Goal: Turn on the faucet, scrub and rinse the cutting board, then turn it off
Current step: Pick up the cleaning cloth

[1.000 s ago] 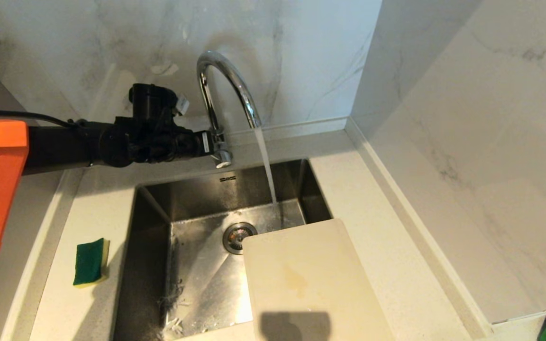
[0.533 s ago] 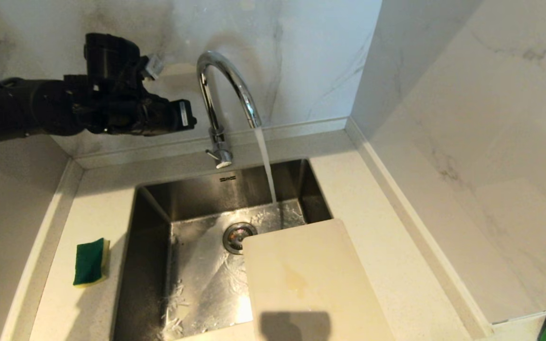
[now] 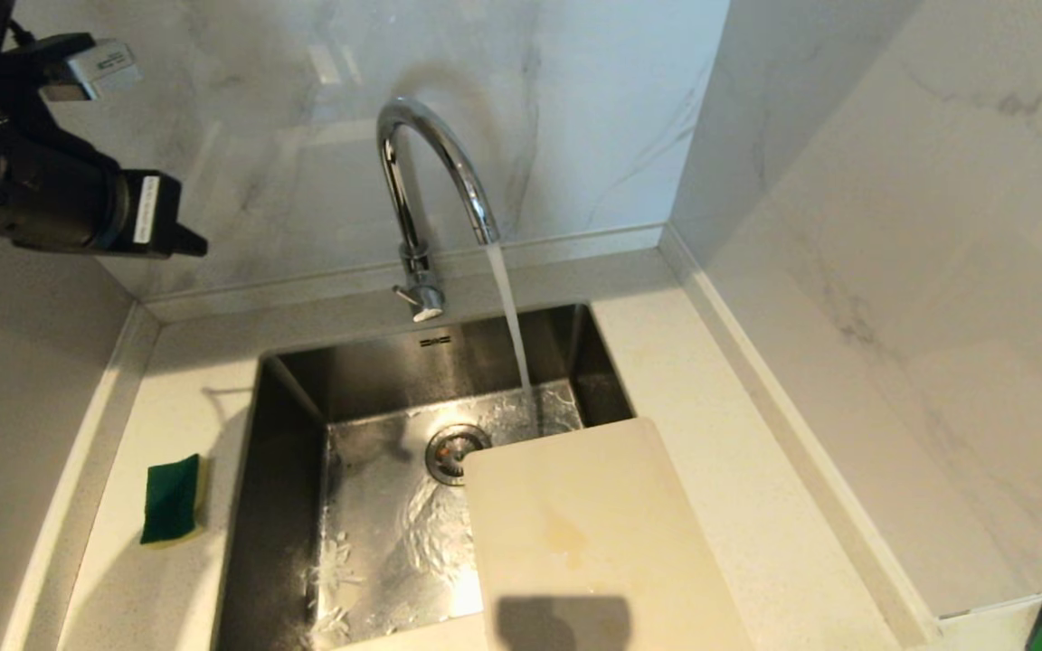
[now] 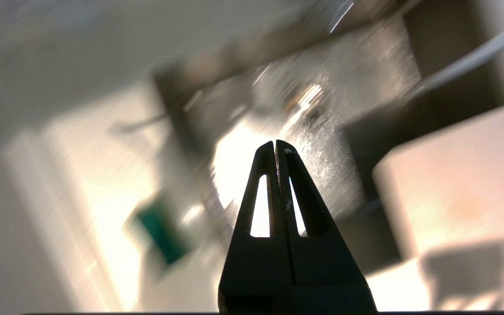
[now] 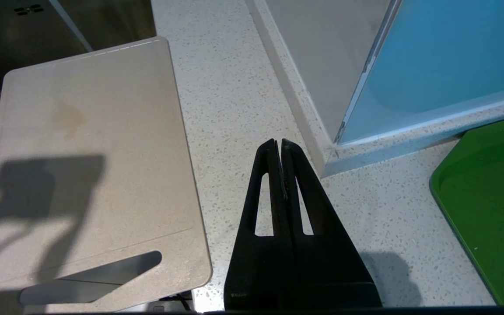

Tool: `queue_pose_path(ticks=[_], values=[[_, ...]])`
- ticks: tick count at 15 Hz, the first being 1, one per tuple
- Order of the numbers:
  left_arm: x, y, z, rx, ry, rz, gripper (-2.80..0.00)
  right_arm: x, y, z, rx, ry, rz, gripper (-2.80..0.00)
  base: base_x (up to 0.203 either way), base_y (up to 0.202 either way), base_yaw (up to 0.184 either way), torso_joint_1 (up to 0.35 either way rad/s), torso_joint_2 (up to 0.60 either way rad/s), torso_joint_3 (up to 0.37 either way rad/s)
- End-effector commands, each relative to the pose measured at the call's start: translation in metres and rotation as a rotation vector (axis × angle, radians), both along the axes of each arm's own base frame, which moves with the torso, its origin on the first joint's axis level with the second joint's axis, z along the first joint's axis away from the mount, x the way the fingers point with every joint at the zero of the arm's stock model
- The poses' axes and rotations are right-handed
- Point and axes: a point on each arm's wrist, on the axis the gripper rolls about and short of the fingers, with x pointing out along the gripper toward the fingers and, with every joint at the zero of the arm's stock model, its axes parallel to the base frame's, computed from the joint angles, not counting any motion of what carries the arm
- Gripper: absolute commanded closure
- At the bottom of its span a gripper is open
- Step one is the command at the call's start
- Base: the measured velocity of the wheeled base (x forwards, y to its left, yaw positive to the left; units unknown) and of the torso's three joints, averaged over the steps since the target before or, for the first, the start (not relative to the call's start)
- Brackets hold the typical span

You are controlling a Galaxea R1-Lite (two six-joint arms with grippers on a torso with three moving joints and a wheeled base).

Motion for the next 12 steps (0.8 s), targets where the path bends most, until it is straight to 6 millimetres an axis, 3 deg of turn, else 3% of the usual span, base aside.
queue_pose_path(ticks=[1, 9, 12], values=[[-0.037, 0.015, 0.009, 0.026, -0.047, 0.053, 0.00, 0.000, 0.000, 0.000, 0.000, 0.000, 0.000, 0.00, 0.000, 0.000, 0.000, 0.000, 0.00, 0.000], [-0.067, 0.033, -0.037, 0.117, 0.030, 0.164, 0.00, 0.000, 0.000, 0.000, 0.001, 0.000, 0.000, 0.00, 0.000, 0.000, 0.000, 0.000, 0.00, 0.000], [-0.063, 0.062, -0.061, 0.086, 0.106, 0.261, 0.00, 0.000, 0.000, 0.000, 0.000, 0.000, 0.000, 0.00, 0.000, 0.000, 0.000, 0.000, 0.00, 0.000]])
